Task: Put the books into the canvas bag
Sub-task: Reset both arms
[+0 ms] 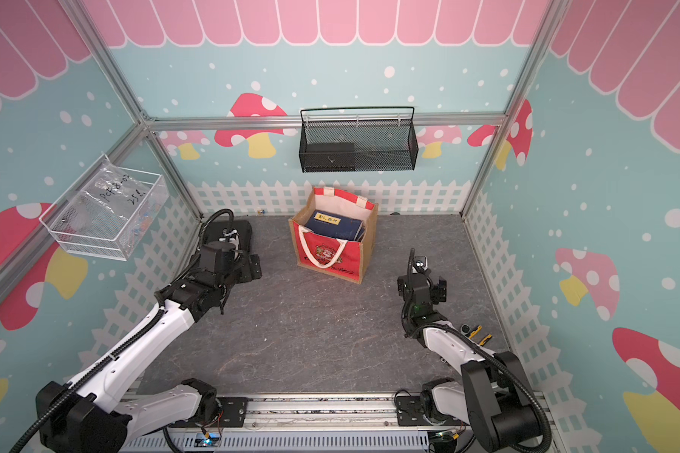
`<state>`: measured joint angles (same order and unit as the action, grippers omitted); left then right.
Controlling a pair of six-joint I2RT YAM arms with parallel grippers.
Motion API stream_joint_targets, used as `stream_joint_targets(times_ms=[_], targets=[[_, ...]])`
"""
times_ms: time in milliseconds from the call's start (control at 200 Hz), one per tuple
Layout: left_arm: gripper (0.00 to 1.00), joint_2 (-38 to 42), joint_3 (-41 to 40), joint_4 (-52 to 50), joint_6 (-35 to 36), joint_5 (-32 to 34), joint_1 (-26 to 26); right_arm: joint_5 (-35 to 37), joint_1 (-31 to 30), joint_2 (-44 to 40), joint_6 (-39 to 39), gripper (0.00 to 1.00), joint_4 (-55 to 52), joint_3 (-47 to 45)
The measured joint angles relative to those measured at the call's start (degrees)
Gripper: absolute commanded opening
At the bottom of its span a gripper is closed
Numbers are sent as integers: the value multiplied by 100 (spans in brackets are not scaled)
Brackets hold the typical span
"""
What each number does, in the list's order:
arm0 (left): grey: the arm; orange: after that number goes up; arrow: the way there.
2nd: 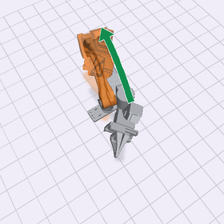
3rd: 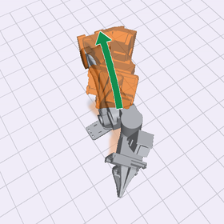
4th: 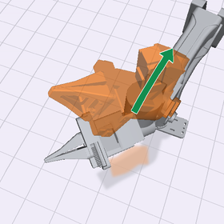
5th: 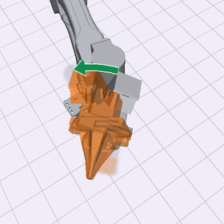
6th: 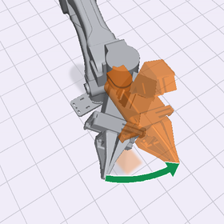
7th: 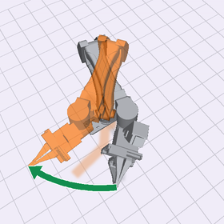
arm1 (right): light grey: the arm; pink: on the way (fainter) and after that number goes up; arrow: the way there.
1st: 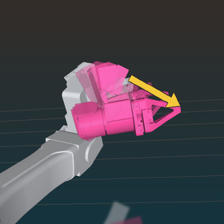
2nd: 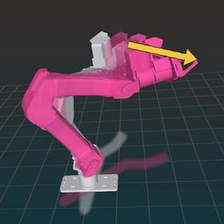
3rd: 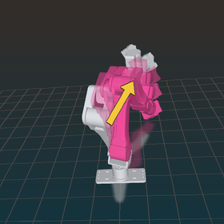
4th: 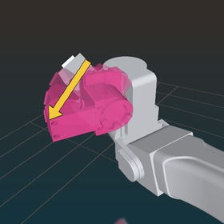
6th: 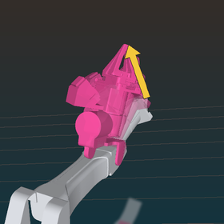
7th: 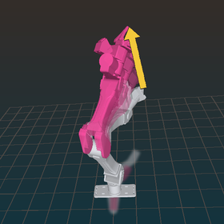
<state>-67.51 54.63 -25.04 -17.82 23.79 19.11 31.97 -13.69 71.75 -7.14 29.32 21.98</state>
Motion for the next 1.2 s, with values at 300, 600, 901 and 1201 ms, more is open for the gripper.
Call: stream_joint_targets(times_ms=[300,600,901,1201], targets=[[99,-780,-1467,1749,330,1539,-173,-358,177,848,804,100,2824,-826],[99,-1569,-2496,4688,1036,2323,-269,-608,529,1327,946,100,4232,-1167],[96,-2173,-2566,6373,1672,2000,-645,-1473,1215,1491,595,98,4439,-1047],[94,-2153,-2559,6382,1652,1397,-898,-1753,1287,1552,483,100,4520,-1078]])
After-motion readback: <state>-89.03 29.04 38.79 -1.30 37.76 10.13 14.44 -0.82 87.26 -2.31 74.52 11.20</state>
